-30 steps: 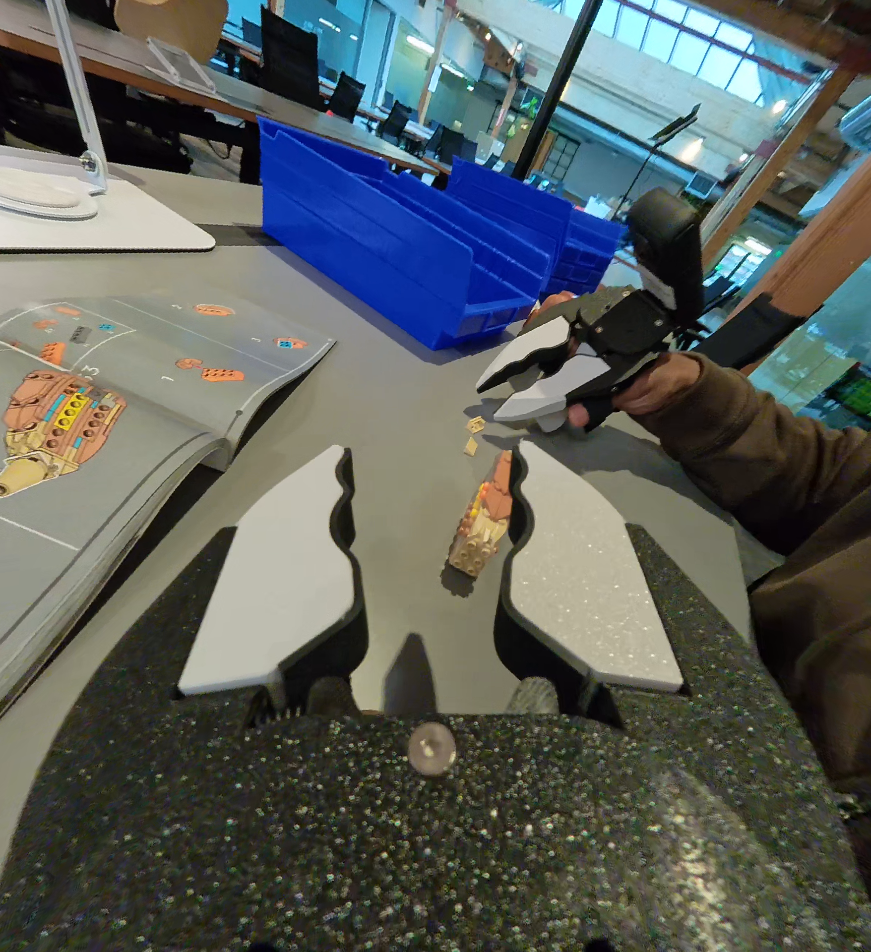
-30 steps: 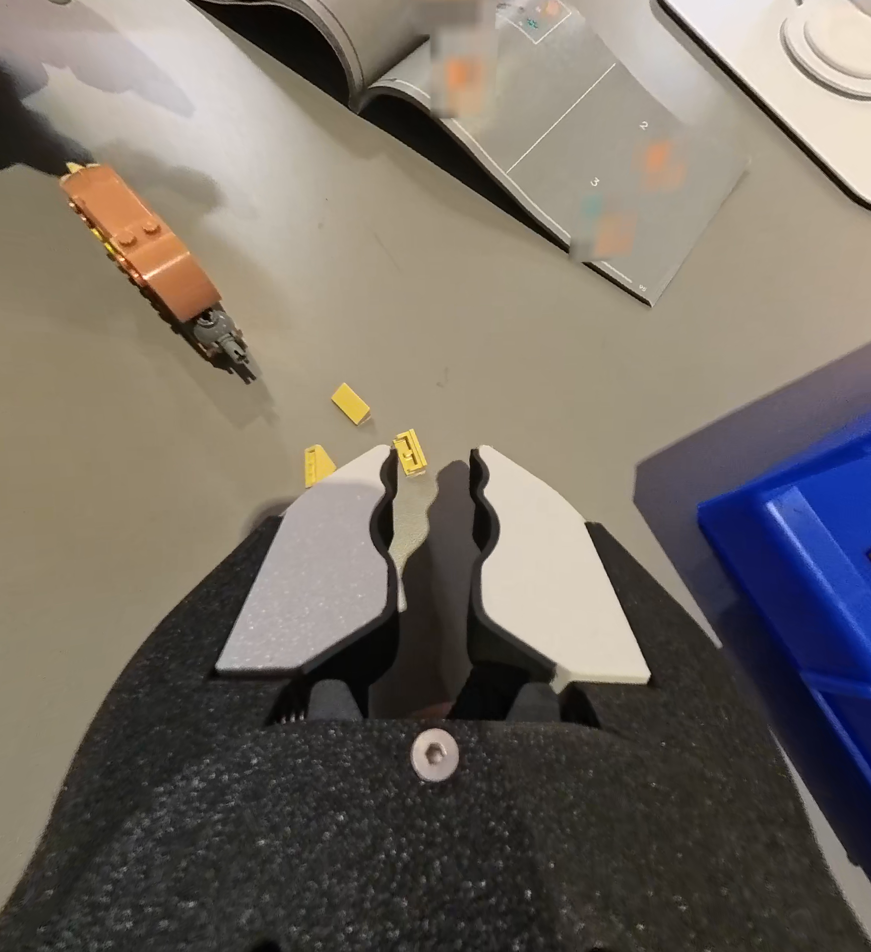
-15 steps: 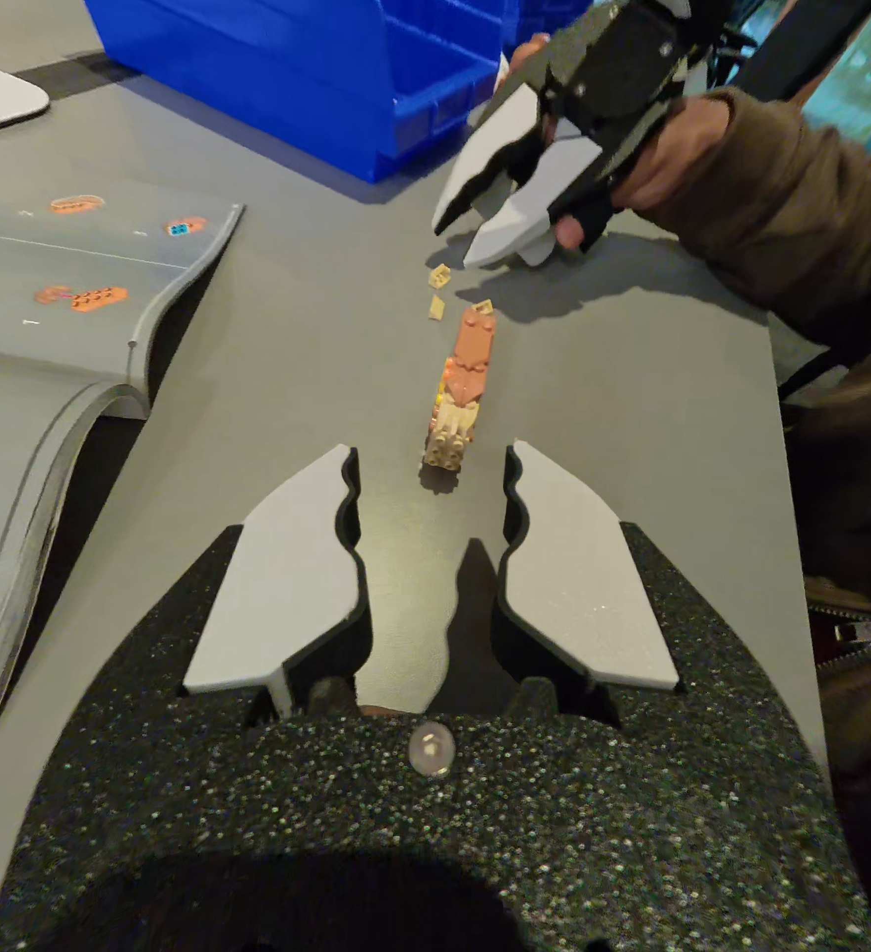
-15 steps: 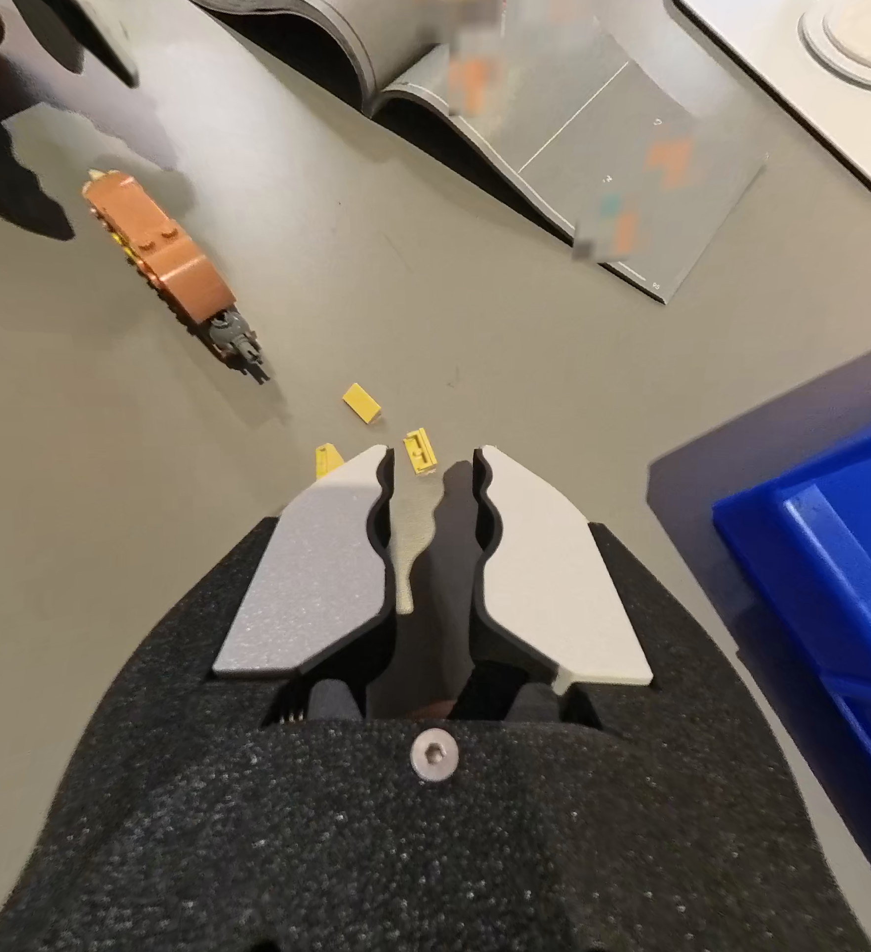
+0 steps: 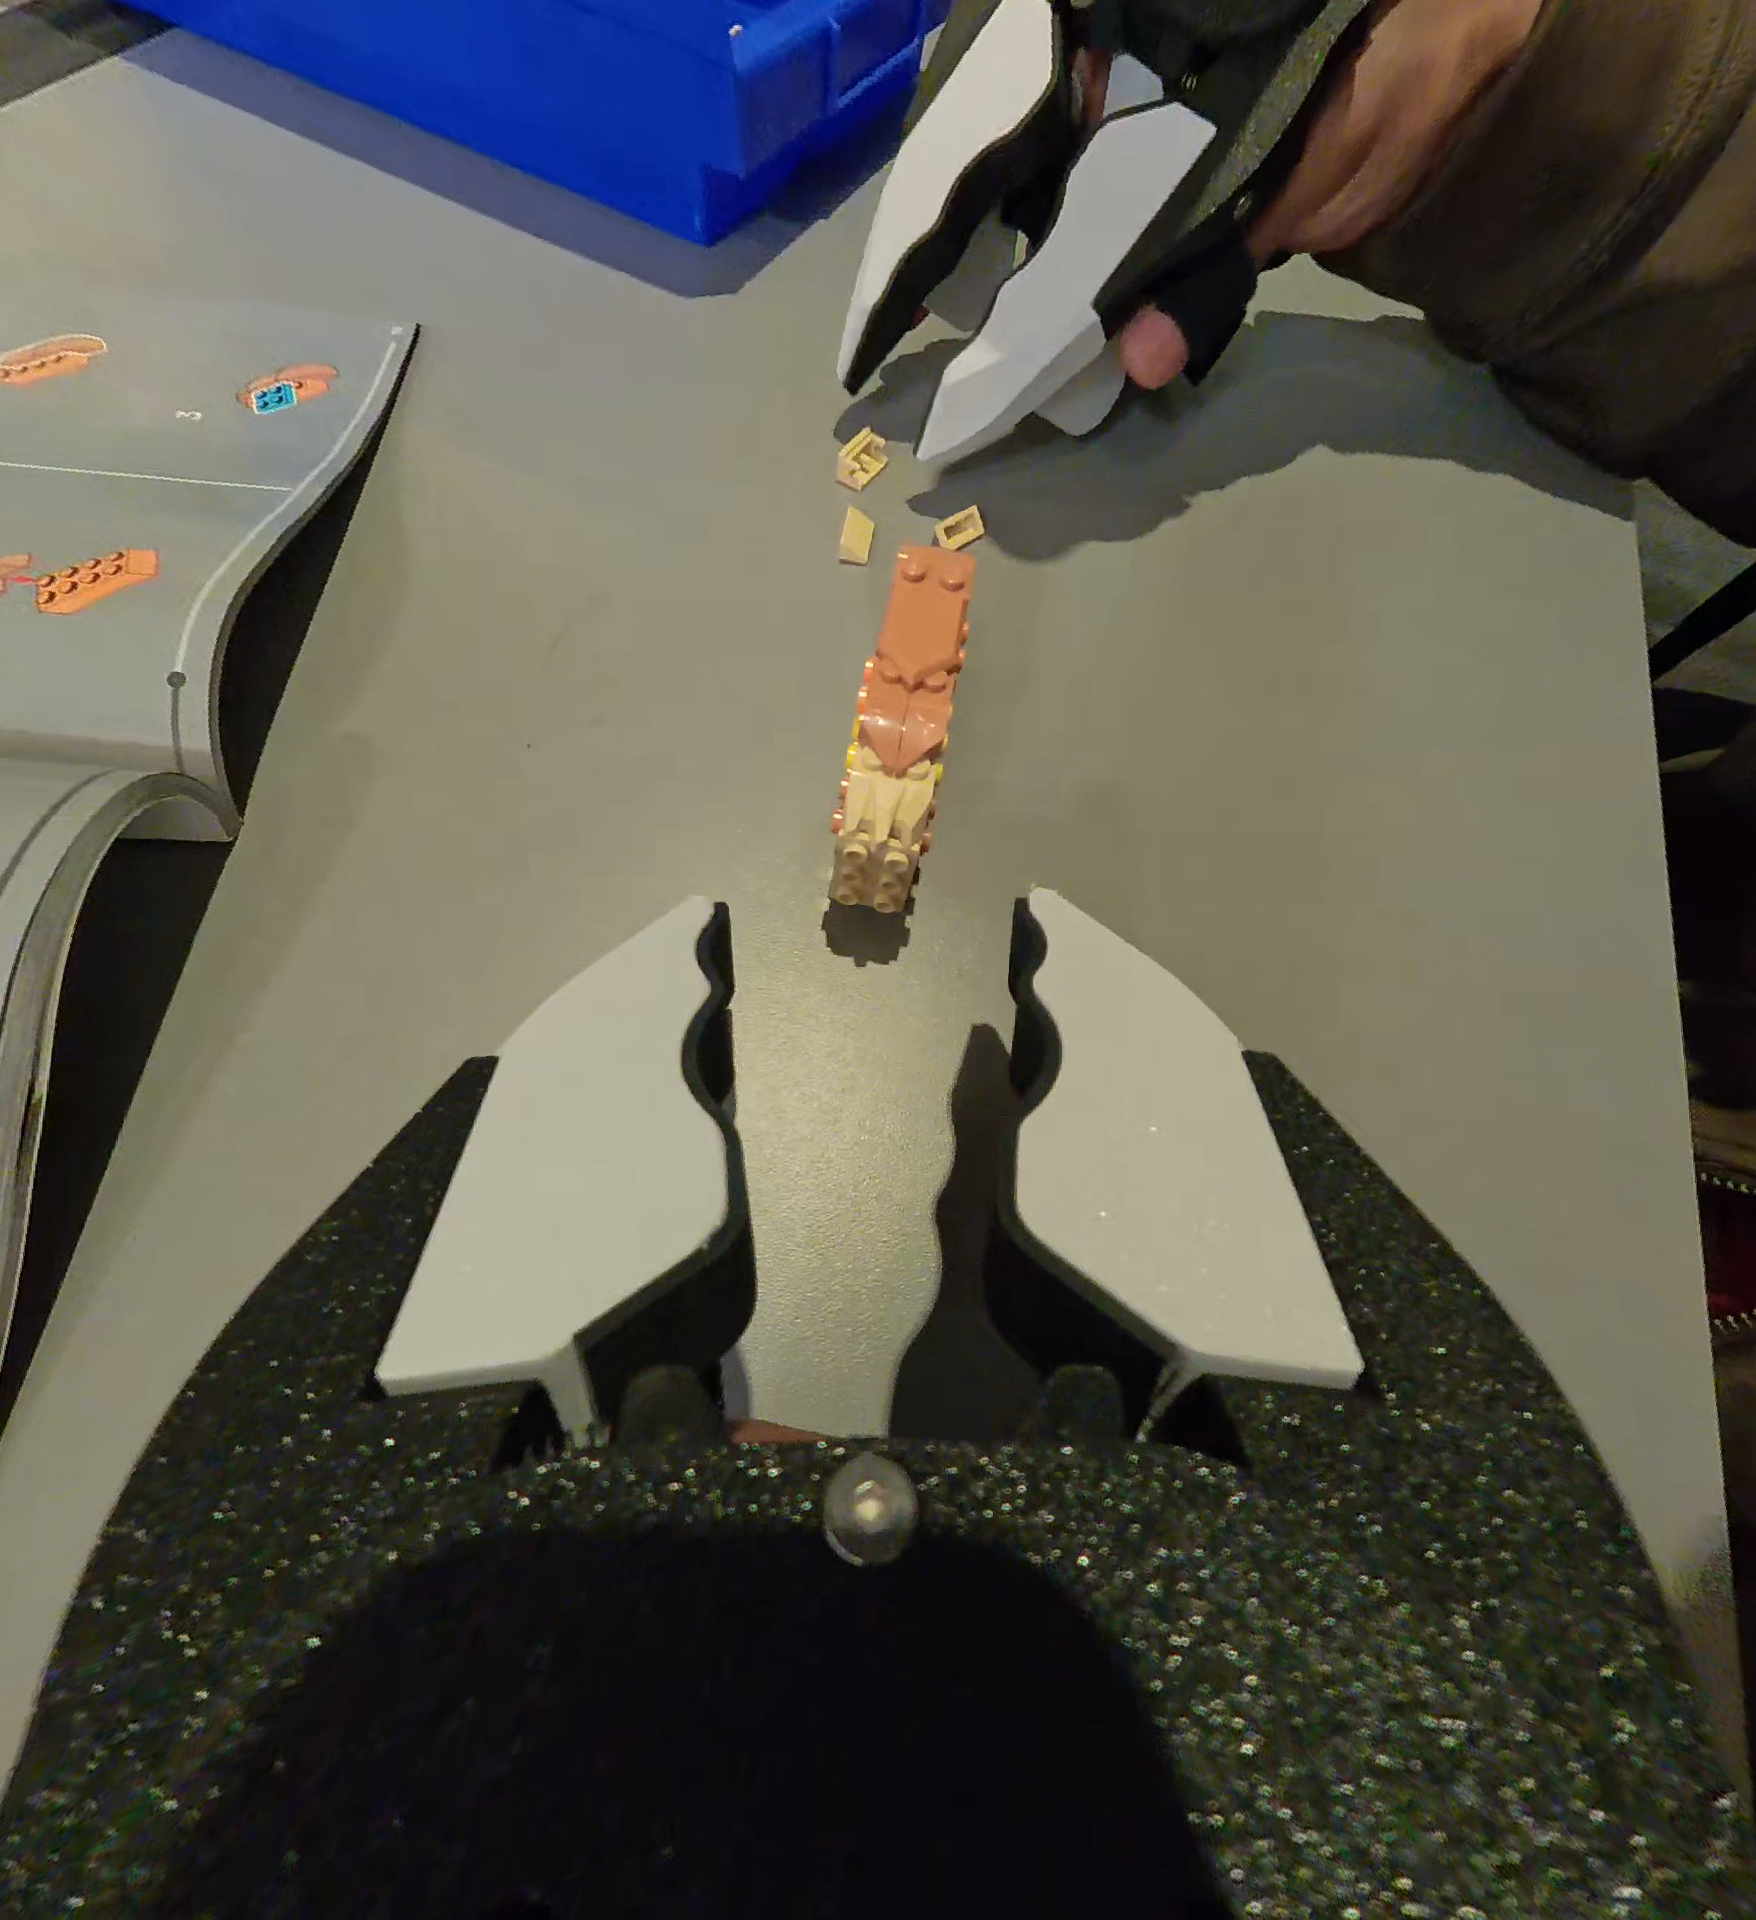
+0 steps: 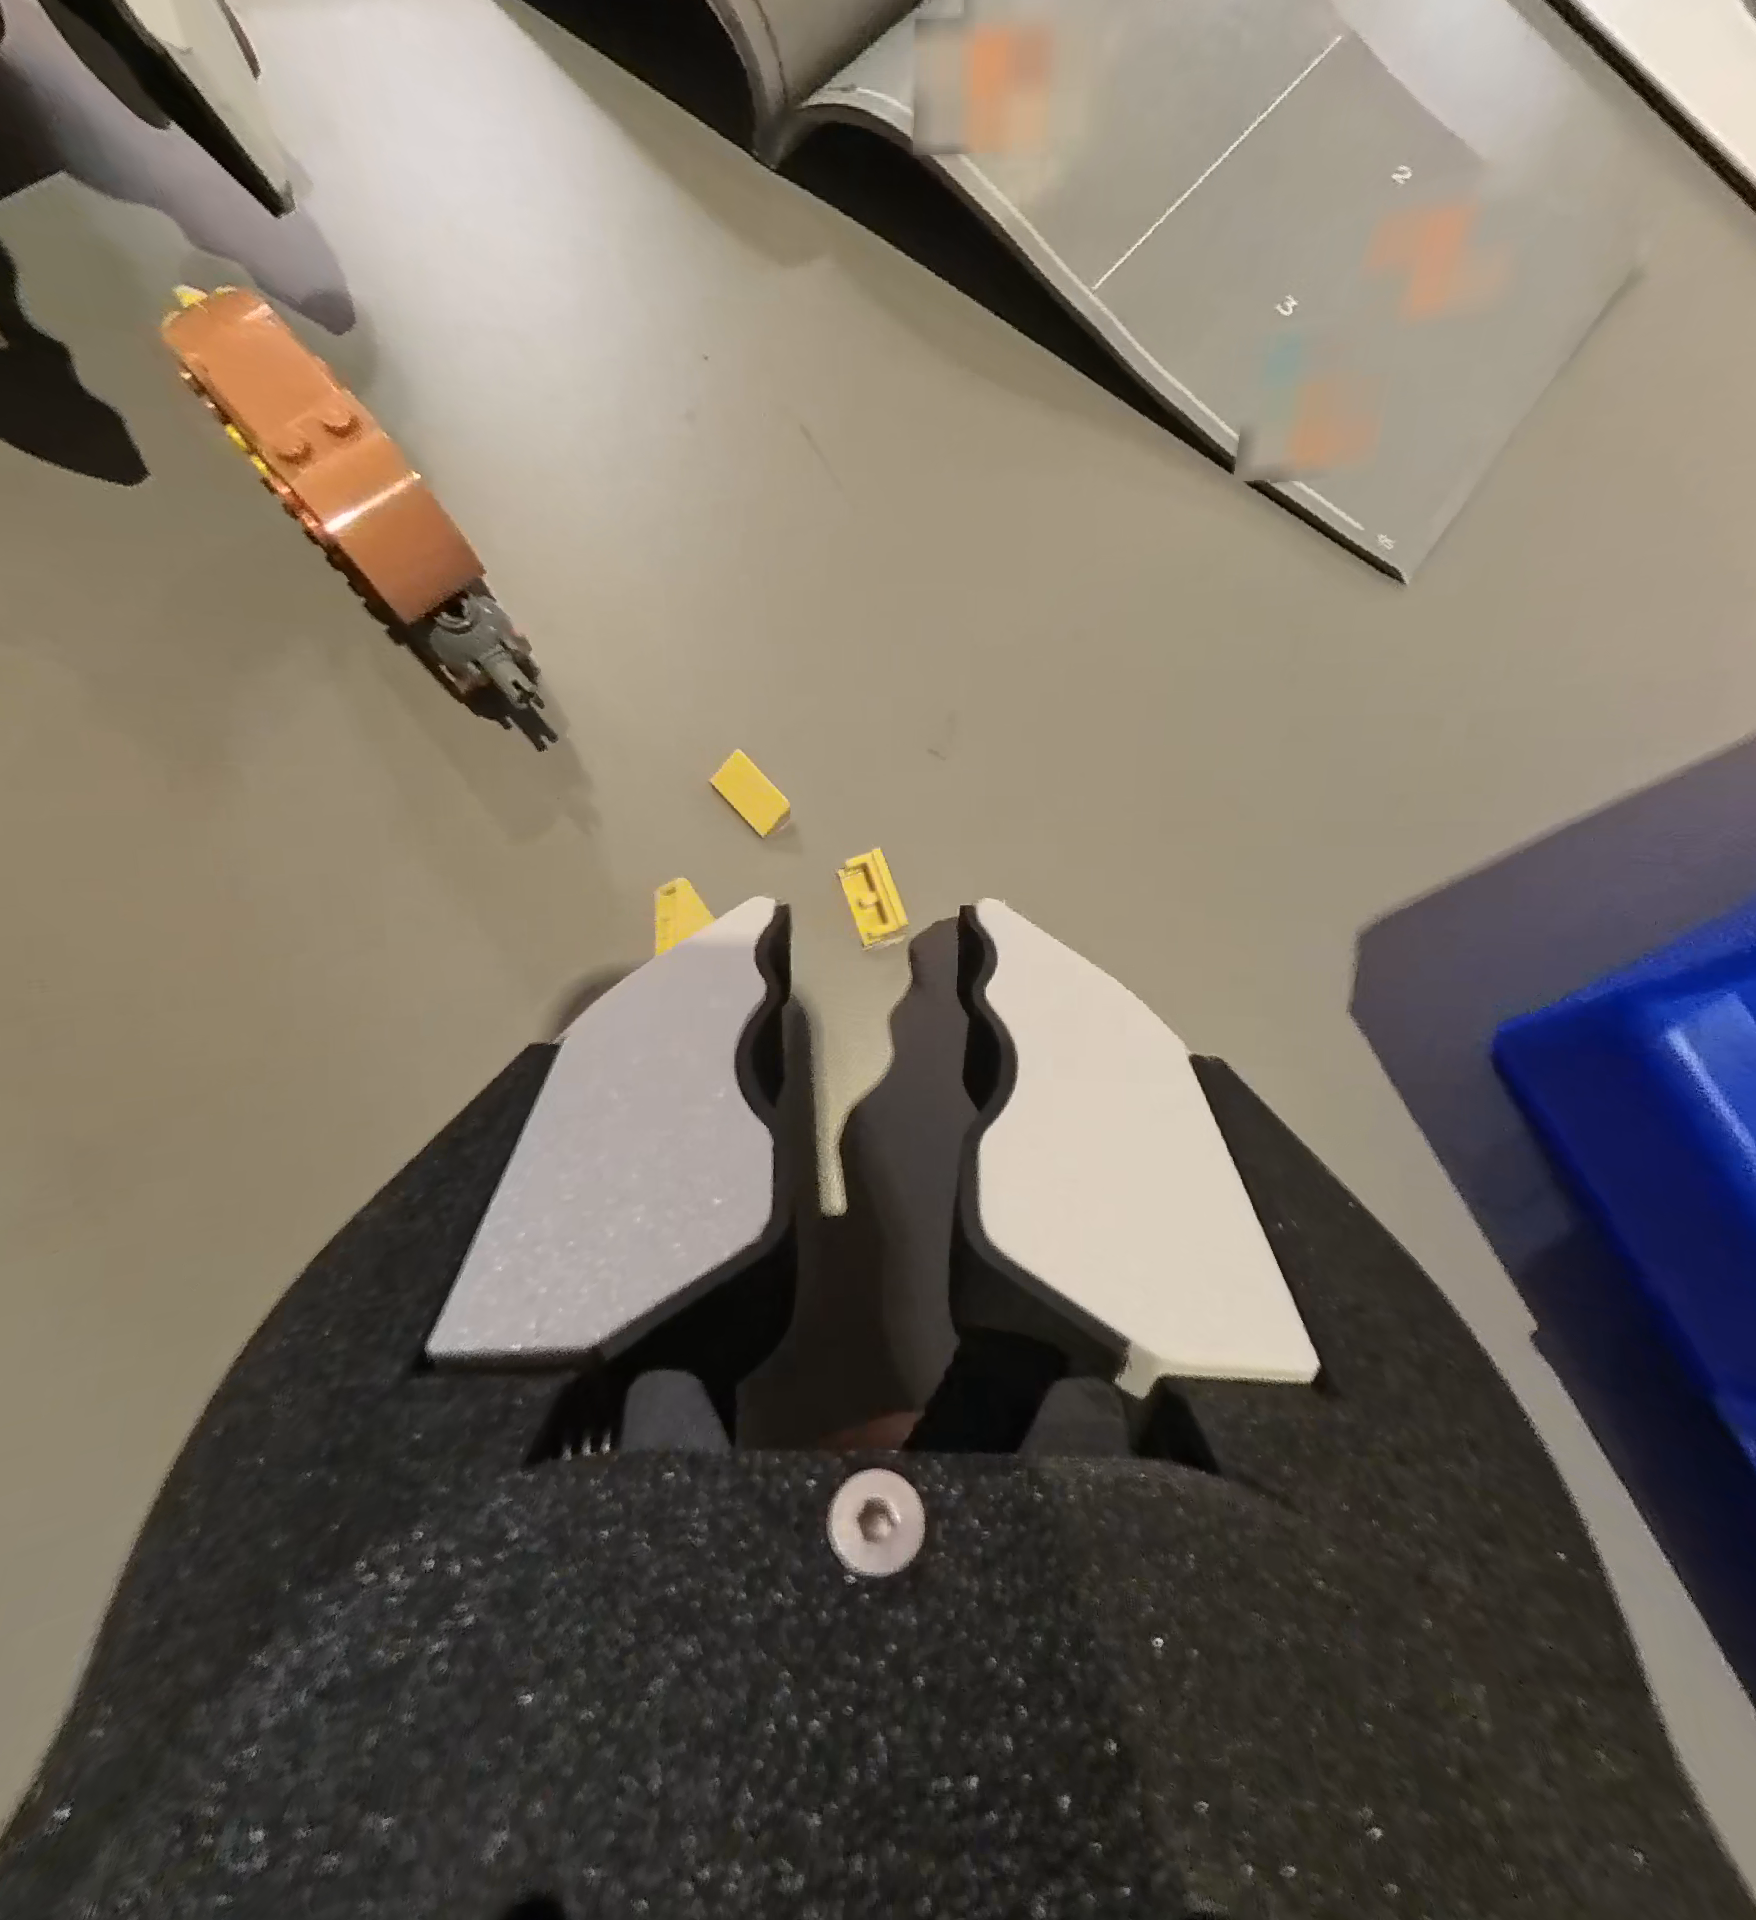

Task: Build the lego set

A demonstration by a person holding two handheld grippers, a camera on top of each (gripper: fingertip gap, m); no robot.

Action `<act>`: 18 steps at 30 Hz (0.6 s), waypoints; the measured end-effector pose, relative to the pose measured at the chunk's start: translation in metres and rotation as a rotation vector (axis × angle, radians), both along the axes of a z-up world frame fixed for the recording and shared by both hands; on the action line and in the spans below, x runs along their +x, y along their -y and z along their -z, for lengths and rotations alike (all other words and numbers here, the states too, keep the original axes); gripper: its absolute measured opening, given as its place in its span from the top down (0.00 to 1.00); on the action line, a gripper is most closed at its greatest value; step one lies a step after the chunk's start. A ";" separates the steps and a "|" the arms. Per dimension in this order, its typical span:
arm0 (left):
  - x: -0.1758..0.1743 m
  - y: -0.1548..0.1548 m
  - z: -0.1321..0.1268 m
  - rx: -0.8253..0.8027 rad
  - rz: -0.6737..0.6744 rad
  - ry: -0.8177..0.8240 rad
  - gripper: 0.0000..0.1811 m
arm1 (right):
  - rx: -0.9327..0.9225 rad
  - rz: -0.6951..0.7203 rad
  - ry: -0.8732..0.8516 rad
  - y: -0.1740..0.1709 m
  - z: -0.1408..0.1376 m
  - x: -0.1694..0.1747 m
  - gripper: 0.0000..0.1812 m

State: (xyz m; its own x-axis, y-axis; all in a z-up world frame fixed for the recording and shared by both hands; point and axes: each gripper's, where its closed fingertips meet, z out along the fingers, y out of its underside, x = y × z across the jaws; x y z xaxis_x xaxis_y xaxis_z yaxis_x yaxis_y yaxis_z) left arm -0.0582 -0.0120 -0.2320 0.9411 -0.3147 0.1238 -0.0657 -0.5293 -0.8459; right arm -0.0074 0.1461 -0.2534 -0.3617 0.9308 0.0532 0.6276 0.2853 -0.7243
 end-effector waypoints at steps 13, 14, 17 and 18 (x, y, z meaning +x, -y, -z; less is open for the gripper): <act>0.000 0.000 0.000 -0.001 -0.002 0.001 0.72 | -0.027 -0.061 0.033 0.017 0.003 0.002 0.84; 0.000 0.000 0.000 -0.002 -0.001 0.002 0.72 | -0.036 -0.070 0.033 0.019 0.002 0.002 0.84; 0.000 0.000 0.000 -0.003 -0.001 0.002 0.72 | -0.060 -0.090 0.029 0.022 -0.001 0.004 0.85; 0.000 0.000 0.001 -0.003 0.000 0.001 0.72 | -0.063 -0.093 0.026 0.021 -0.002 0.004 0.86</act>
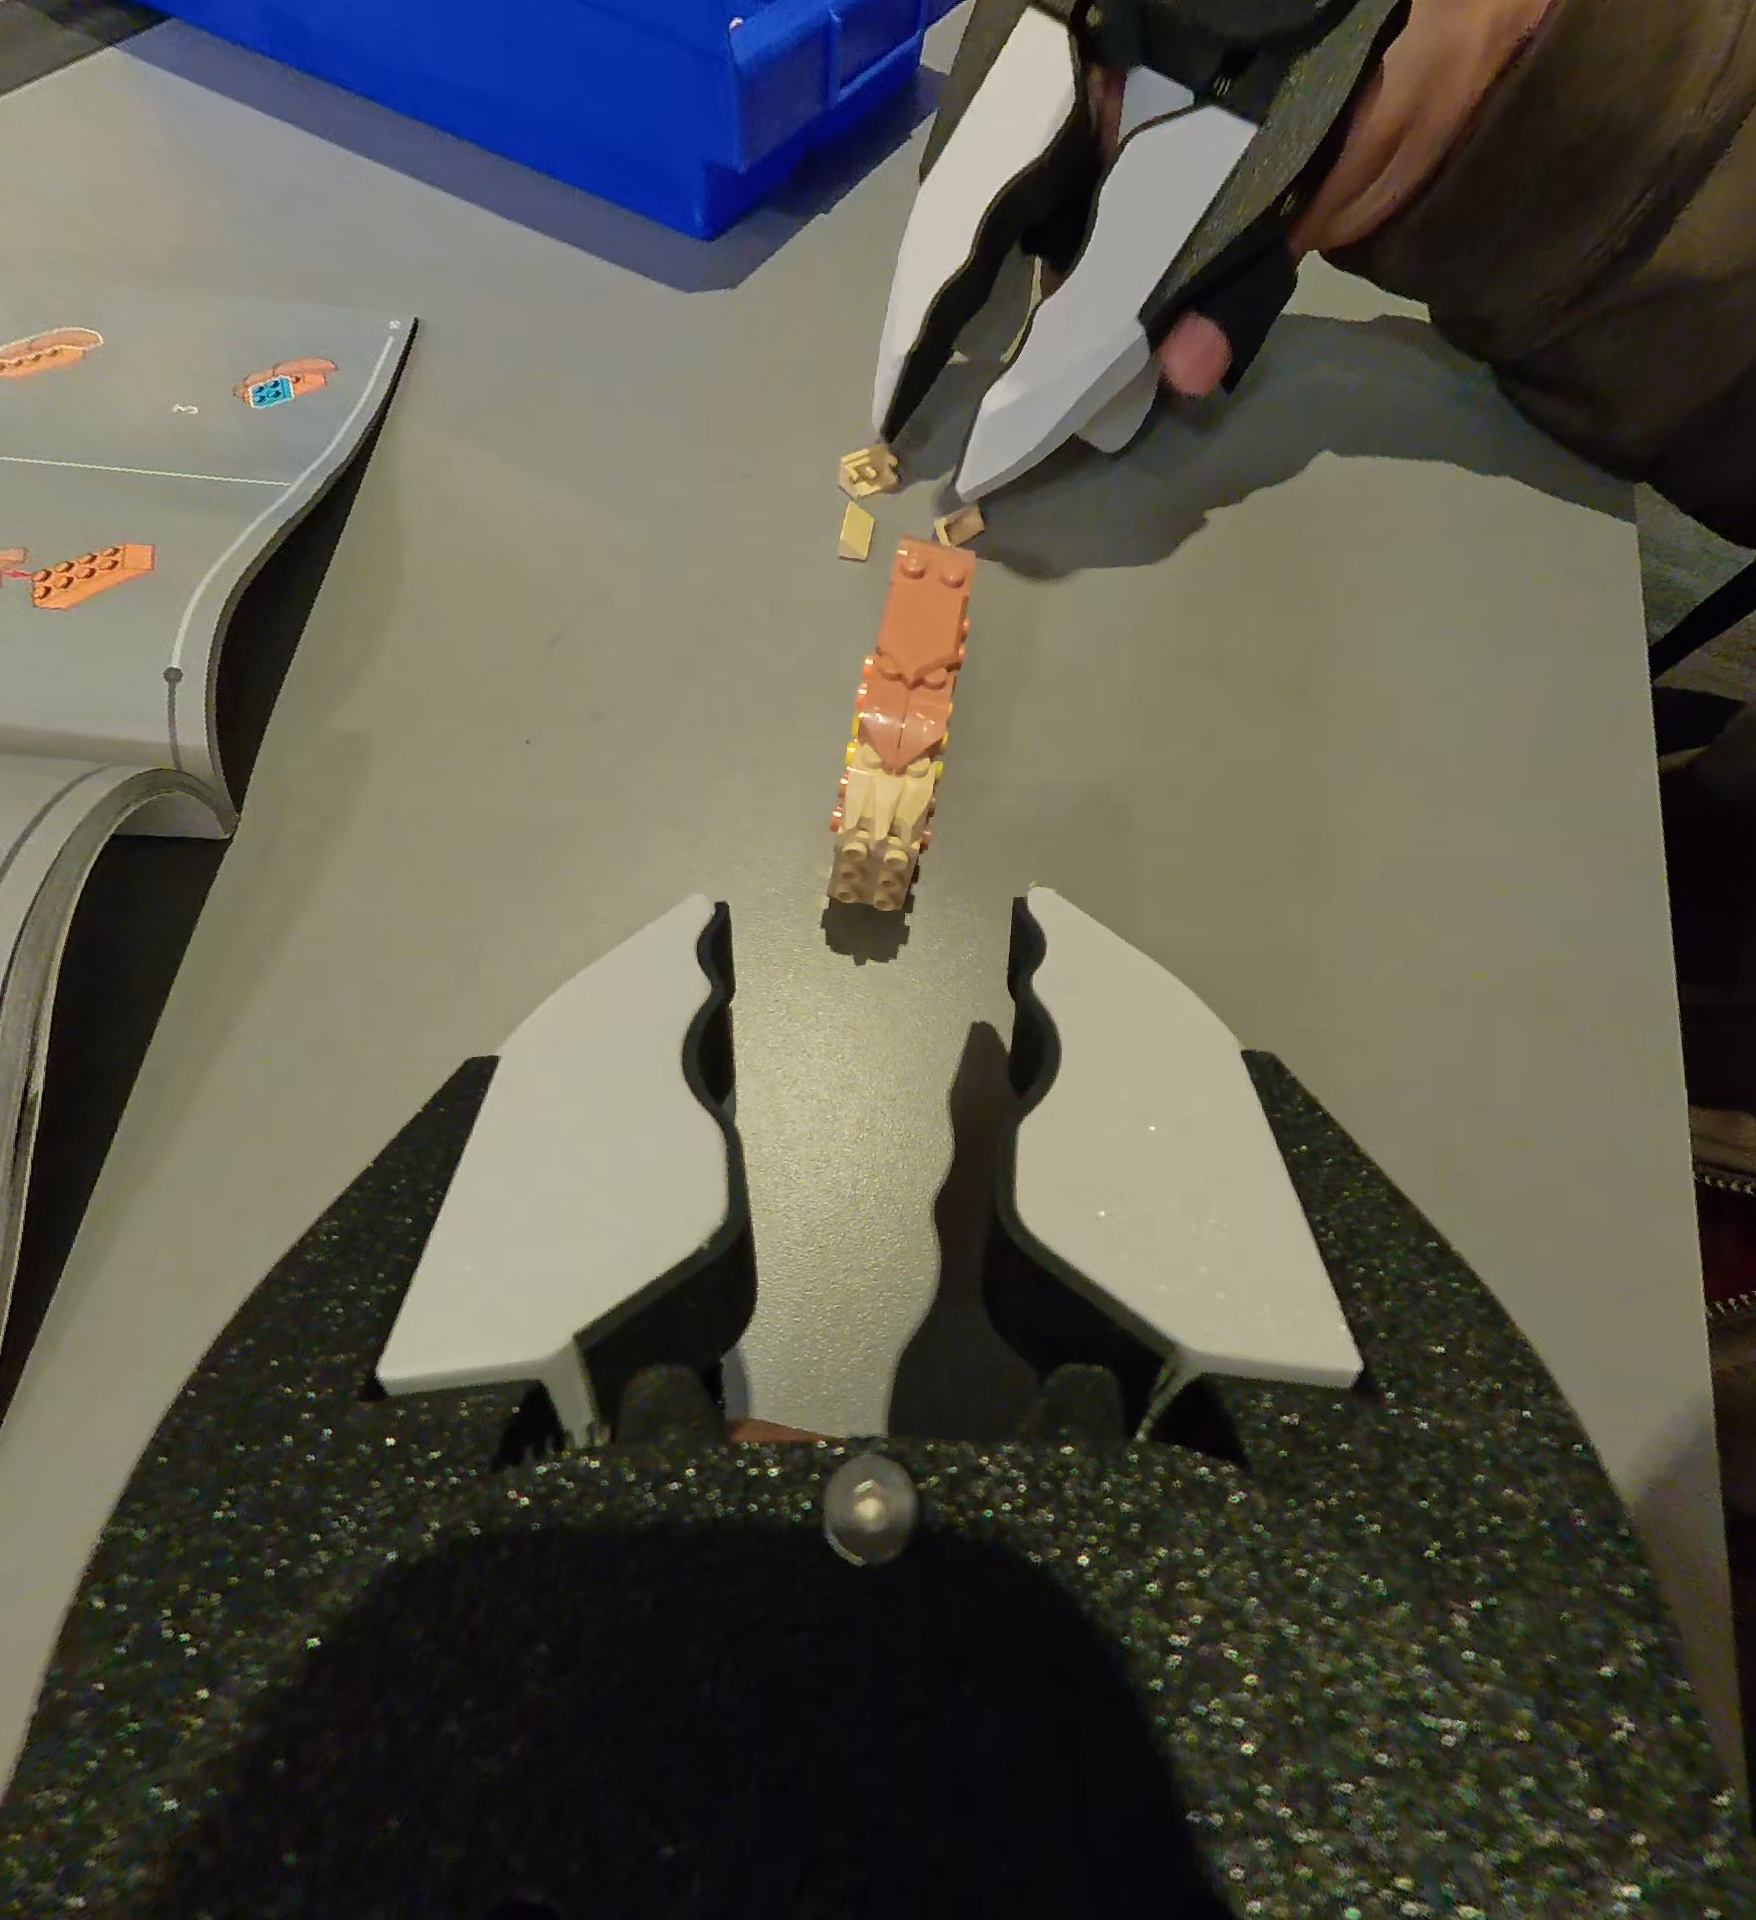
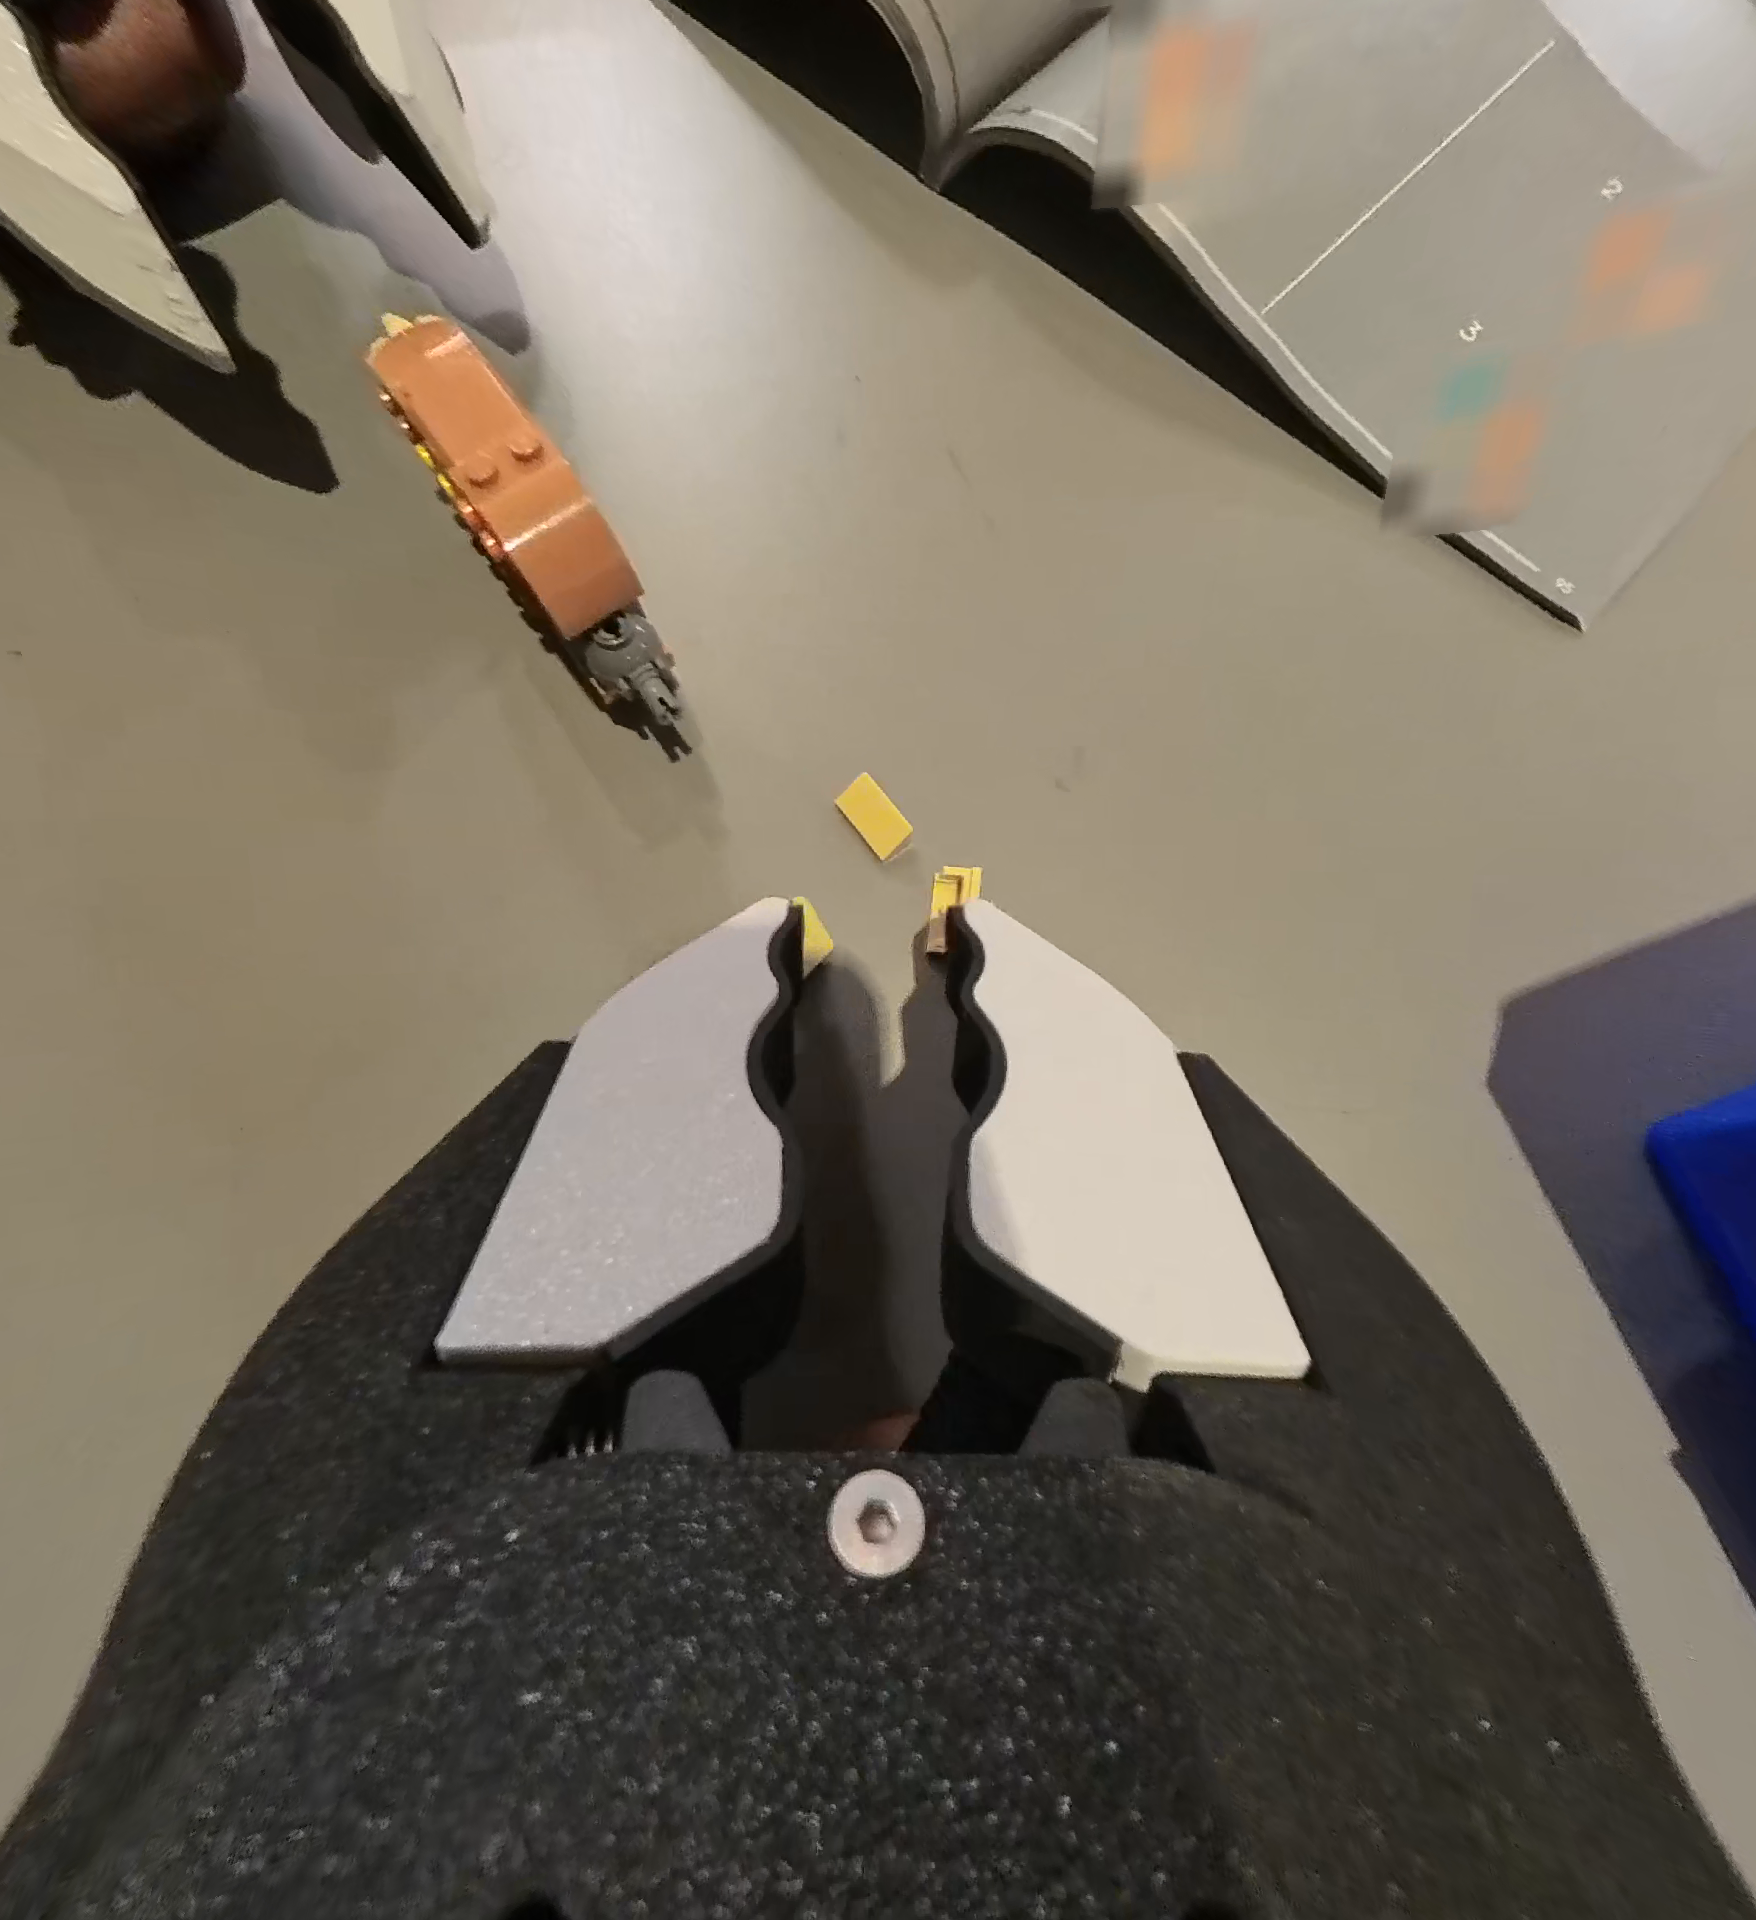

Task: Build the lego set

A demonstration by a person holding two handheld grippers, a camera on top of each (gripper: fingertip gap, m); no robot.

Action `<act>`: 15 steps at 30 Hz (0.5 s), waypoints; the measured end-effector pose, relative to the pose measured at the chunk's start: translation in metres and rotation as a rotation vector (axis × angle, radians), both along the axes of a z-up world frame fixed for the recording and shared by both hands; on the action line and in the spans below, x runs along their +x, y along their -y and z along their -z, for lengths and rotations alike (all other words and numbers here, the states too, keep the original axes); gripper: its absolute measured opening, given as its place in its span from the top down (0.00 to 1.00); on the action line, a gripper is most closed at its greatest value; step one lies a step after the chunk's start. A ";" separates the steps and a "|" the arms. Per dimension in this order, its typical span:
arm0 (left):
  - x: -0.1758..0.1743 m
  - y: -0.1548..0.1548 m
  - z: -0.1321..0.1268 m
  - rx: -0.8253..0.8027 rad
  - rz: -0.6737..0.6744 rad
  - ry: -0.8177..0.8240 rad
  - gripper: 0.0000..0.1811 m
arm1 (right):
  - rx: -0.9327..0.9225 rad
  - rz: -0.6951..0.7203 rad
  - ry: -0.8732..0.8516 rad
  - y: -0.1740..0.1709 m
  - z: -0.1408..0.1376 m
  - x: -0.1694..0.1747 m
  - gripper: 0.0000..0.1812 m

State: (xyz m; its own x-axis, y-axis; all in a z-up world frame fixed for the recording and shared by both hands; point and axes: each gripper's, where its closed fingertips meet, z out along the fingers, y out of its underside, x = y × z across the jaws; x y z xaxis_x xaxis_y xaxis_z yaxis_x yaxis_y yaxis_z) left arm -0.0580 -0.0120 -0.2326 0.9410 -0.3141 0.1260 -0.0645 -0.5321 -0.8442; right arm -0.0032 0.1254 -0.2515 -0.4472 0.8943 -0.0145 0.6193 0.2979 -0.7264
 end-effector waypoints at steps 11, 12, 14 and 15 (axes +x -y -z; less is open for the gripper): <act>0.001 0.000 0.001 -0.001 0.002 -0.007 0.72 | 0.013 -0.008 0.038 -0.004 0.007 -0.001 0.86; 0.001 0.000 0.001 -0.002 0.003 -0.006 0.72 | 0.006 -0.015 0.038 -0.002 0.007 -0.001 0.86; 0.001 0.000 0.000 -0.001 0.003 -0.007 0.72 | -0.010 -0.037 0.040 0.003 0.006 0.001 0.86; 0.001 0.000 0.000 0.000 0.003 -0.007 0.72 | -0.018 -0.049 0.040 0.005 0.005 0.002 0.86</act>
